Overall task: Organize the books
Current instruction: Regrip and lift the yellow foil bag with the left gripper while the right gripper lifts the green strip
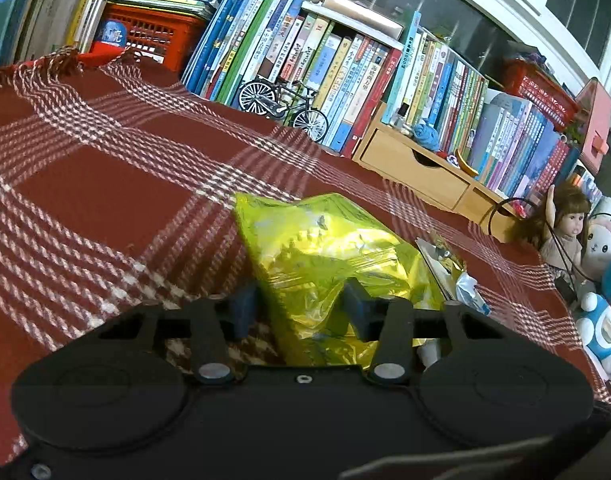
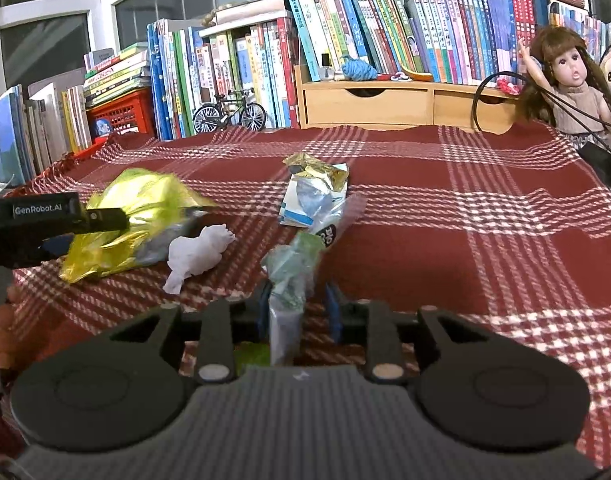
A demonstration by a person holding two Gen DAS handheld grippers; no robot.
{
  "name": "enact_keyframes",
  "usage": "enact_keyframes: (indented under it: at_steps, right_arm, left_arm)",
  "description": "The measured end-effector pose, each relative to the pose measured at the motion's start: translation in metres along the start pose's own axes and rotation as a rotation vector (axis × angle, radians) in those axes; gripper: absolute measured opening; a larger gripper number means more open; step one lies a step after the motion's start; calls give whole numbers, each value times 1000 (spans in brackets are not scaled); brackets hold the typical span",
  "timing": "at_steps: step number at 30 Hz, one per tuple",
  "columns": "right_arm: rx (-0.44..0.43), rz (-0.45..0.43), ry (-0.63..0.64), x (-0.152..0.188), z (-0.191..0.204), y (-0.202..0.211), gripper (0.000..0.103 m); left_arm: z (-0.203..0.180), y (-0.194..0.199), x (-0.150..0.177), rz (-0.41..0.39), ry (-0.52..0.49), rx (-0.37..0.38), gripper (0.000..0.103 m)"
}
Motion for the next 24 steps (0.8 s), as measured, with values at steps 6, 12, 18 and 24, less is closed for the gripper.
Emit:
enact_keyframes:
  at_steps: [6,12,18,24]
  right_arm:
    - [-11,-20,14,-2,4,7,25]
    - [-6,-52,26,-3,5,21,24]
    - [-18,-80,22,-3,4,39,24]
    - [-39,-87,24,4,6,56,24]
  left_arm:
    - [-8,16,-4,-37,-30,26,14]
    - [-18,36,-6,-85,-65,47,12]
    - [-22,63,-7,-130,-68,76,11]
    - [-21,91,-2,-146,-63,117,13]
Point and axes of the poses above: each gripper's, at about its wrist camera, not at the fingertips, and y roughly against the way its jaws point, z to its left, x to its underside, the point moved 2 cm from there along -y, roughly the way its jaws point, and after that the axes turned 12 degrees about y, right-handed, at the moved point
